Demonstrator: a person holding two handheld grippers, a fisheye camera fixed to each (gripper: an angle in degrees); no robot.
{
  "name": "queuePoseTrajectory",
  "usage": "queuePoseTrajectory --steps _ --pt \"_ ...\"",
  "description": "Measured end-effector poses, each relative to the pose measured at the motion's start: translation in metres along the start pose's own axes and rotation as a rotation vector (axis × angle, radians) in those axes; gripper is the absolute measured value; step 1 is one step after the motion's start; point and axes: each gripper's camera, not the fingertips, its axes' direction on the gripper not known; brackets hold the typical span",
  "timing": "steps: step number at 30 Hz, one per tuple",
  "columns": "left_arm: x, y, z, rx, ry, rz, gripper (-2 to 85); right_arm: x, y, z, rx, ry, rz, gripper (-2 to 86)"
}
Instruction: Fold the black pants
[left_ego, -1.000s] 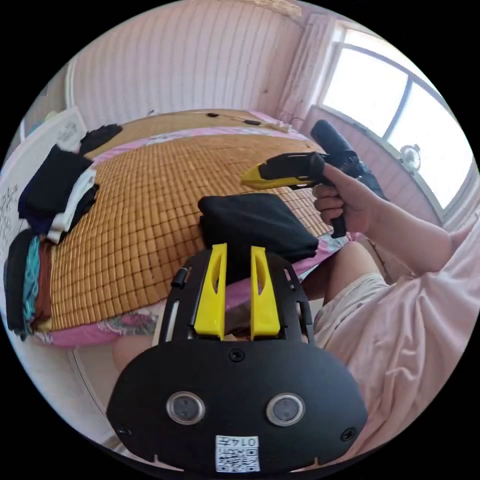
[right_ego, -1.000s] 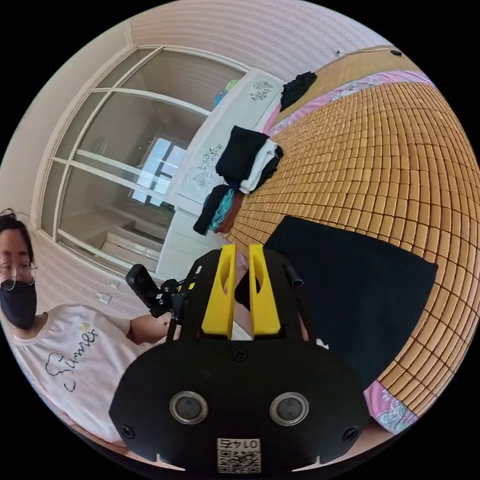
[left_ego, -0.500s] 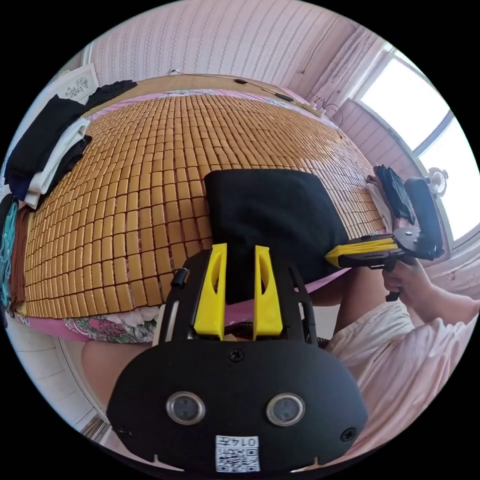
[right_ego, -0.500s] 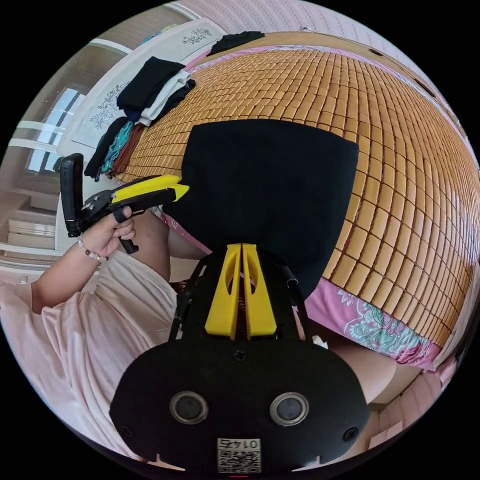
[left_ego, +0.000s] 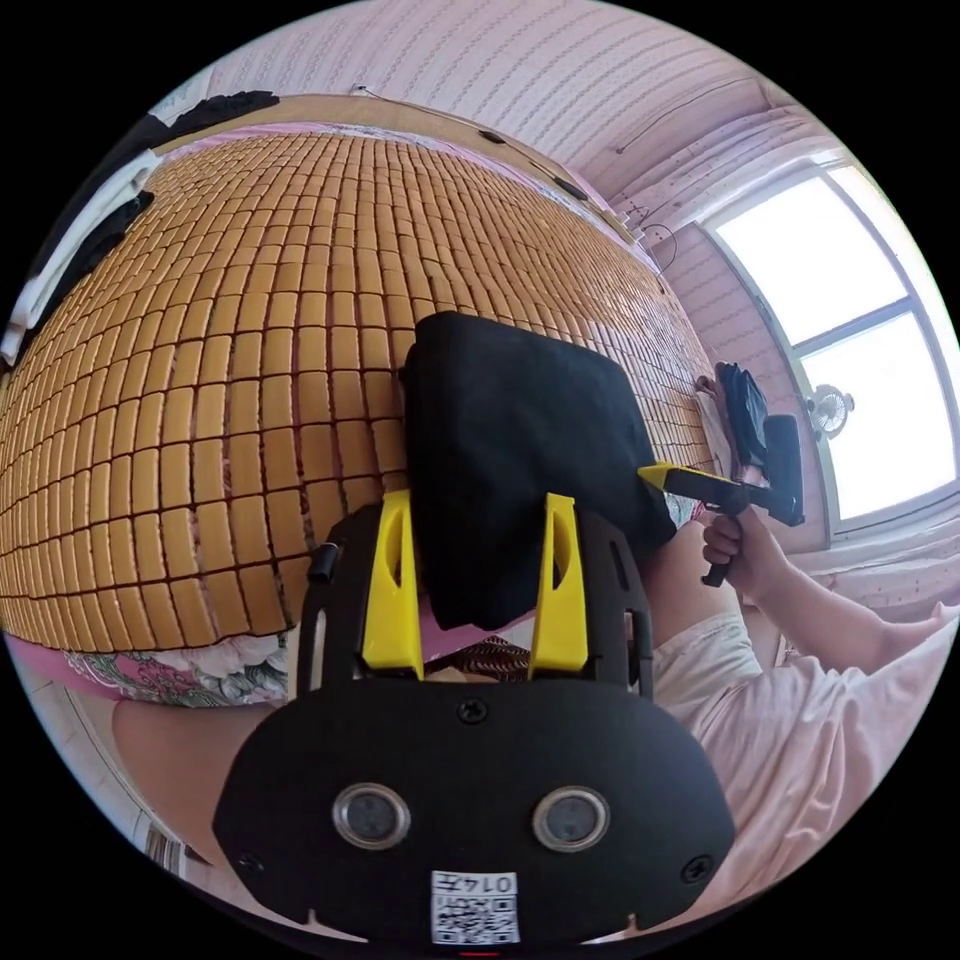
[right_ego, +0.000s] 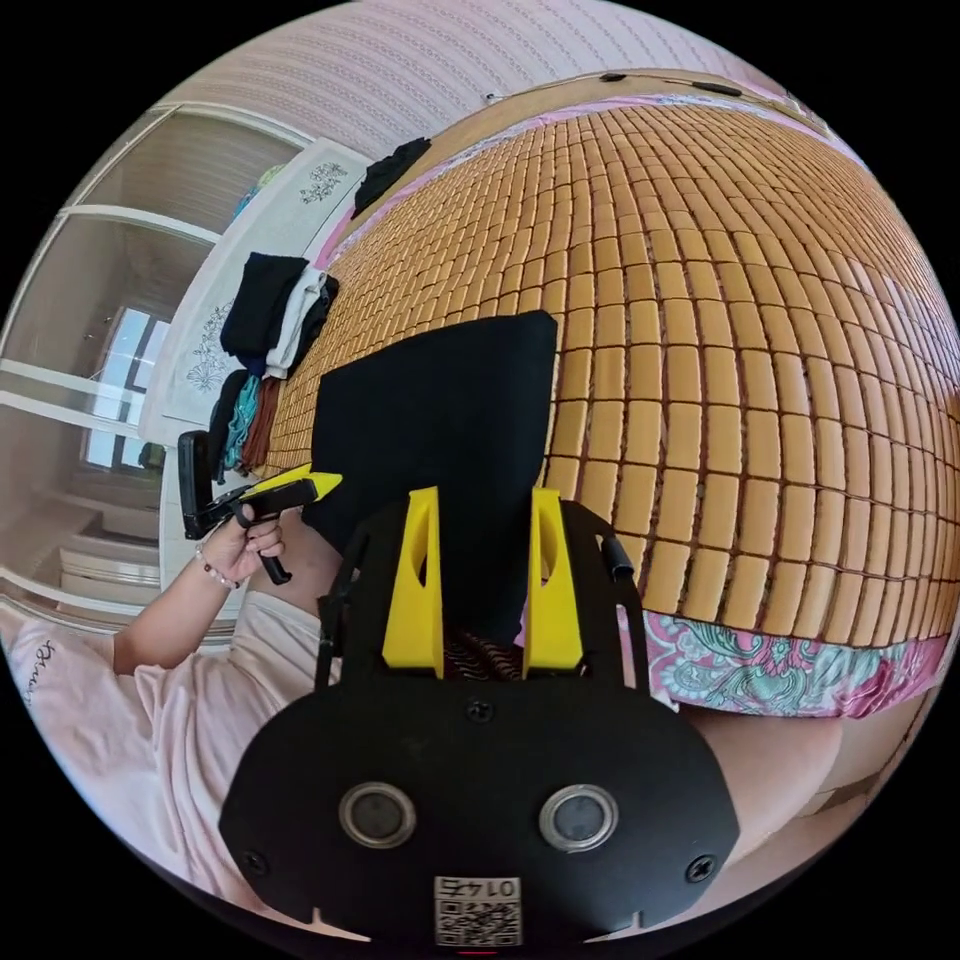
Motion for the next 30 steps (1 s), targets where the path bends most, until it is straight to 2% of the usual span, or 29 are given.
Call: queuePoseTrajectory --steps 4,8,12,15,19,22,26,30 --pt "-0.004 -0.001 -0.001 0.033 0.026 0.006 16.4 0.019 0.021 -0.003 0.087 -0.114 0.096 9.6" --pt "-0.012 -0.002 -0.009 0.059 0.054 0.011 10.6 0.027 0.027 -0.006 0.045 -0.226 0.154 6.9" --pt "-0.016 -0.003 -0.021 0.063 0.056 0.01 6.8 -0.011 0.032 -0.025 0.069 -0.179 -0.018 5.3" --pt "-0.013 -0.006 -0.027 0.051 0.045 -0.04 5.7 -0.037 0.035 -0.041 0.106 -0.235 -0.098 4.9" --pt "0.01 -0.006 -0.032 0.094 0.043 0.004 5.1 -0.076 0.039 -0.076 0.183 -0.227 -0.258 4.6" --pt "0.031 -0.011 -0.032 0.147 0.151 -0.037 5.0 -0.087 0.047 -0.116 0.241 -0.2 -0.355 4.6" --pt "0.109 -0.043 -0.019 0.145 0.259 0.099 5.0 -0.071 0.065 -0.186 0.32 -0.105 -0.399 4.6" --pt "0.226 -0.082 0.004 0.143 0.427 0.303 5.6 -0.023 0.103 -0.296 0.455 0.104 -0.35 5.1"
